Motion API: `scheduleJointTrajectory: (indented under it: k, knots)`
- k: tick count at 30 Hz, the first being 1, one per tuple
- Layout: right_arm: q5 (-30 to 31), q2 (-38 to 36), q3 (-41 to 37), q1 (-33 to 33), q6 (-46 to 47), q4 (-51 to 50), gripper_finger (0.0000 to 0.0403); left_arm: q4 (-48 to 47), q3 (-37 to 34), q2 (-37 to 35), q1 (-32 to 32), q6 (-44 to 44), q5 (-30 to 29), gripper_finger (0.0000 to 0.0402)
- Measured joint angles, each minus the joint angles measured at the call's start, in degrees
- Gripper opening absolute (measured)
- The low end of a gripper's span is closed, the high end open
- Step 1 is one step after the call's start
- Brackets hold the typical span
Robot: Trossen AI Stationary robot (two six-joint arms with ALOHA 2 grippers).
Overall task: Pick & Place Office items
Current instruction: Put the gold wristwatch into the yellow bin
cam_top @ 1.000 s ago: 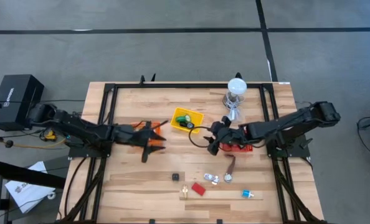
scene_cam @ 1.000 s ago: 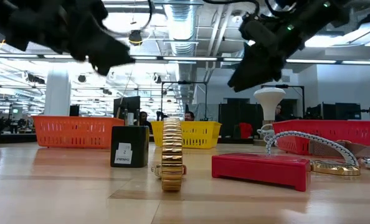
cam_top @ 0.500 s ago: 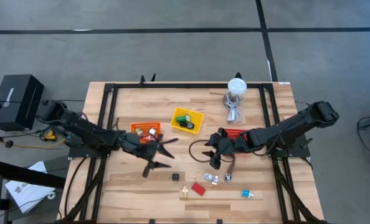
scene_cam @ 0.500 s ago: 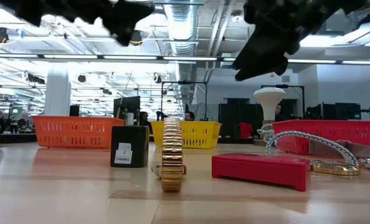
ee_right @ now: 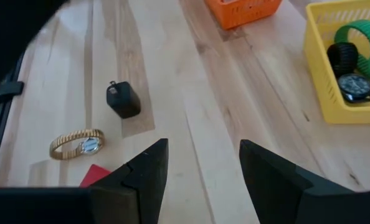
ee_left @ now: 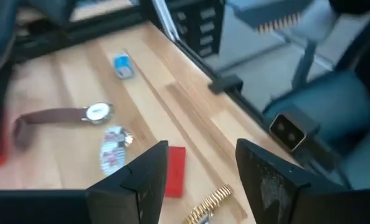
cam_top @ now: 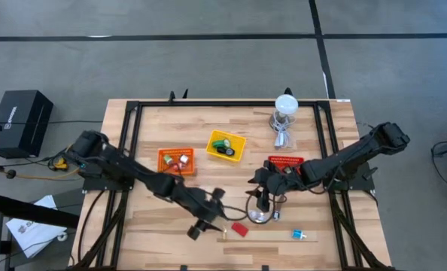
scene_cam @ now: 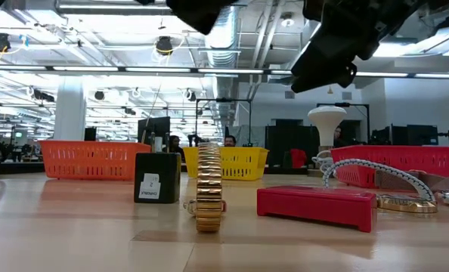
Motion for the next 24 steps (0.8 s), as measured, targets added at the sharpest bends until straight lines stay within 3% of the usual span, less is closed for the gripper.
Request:
scheduleJointTrajectory:
  k: [5, 14, 24]
  knots:
    - [0.02, 0.00, -0.07, -0.13, 0.02, 0.12, 0.0189, -2.71, 4.03, 6.79, -1.07, 8.05, 1.40, 0.0194]
    - [0.15, -0.04, -0.04, -0.18, -2.25, -0.73, 0.0189, -6.89, 5.32, 13.06, -0.68, 11.62, 4.82, 0.0242]
    - [0.22, -0.04, -0.04, -1.38, -3.43, -2.12, 0.0189, -6.52, 5.34, 17.81, 0.66, 17.39, 4.36, 0.0225]
